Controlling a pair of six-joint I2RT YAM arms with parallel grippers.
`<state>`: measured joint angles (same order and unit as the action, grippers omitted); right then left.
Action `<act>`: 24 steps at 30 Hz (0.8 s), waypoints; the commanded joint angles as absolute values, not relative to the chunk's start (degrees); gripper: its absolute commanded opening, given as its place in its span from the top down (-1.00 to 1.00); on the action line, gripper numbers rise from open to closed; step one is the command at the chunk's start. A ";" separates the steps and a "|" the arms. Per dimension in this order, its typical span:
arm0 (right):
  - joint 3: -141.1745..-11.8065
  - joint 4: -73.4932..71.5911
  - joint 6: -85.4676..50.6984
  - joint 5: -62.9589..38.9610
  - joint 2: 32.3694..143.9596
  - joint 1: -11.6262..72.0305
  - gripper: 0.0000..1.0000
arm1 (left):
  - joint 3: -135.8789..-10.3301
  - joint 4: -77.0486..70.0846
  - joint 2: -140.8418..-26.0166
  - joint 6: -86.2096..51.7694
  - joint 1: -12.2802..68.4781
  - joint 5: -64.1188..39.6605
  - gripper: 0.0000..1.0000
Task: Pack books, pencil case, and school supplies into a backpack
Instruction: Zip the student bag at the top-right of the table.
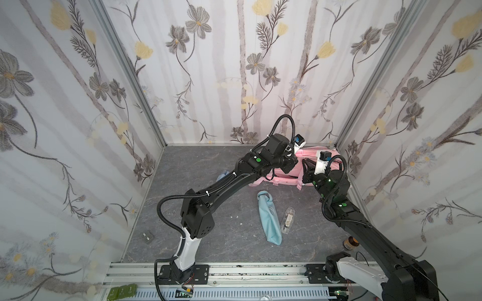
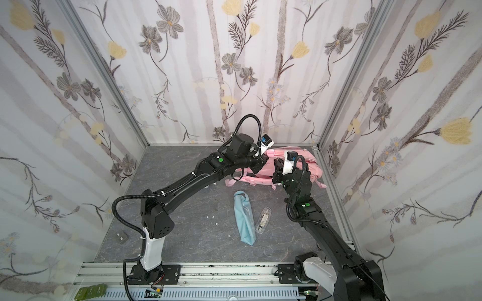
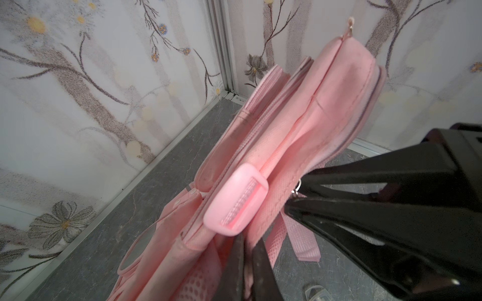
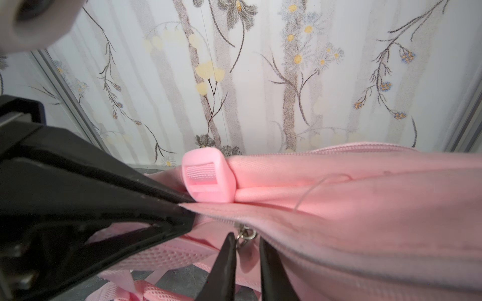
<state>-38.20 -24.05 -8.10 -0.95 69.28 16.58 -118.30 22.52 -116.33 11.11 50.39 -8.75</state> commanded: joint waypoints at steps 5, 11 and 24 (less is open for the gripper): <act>-35.27 -27.56 -4.76 -0.66 68.60 16.61 0.79 | -119.44 14.37 -116.18 9.76 50.48 -9.19 1.00; -34.44 -28.40 -4.04 -0.36 68.41 16.61 0.84 | -119.48 14.26 -116.27 9.67 50.52 -8.96 1.00; -35.62 -30.37 -6.90 -0.86 68.10 16.61 0.79 | -119.37 13.89 -116.40 9.25 50.50 -9.27 1.00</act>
<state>-34.74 -27.03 -5.98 -1.10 67.94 16.60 -118.39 22.48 -116.49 10.09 50.48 -8.82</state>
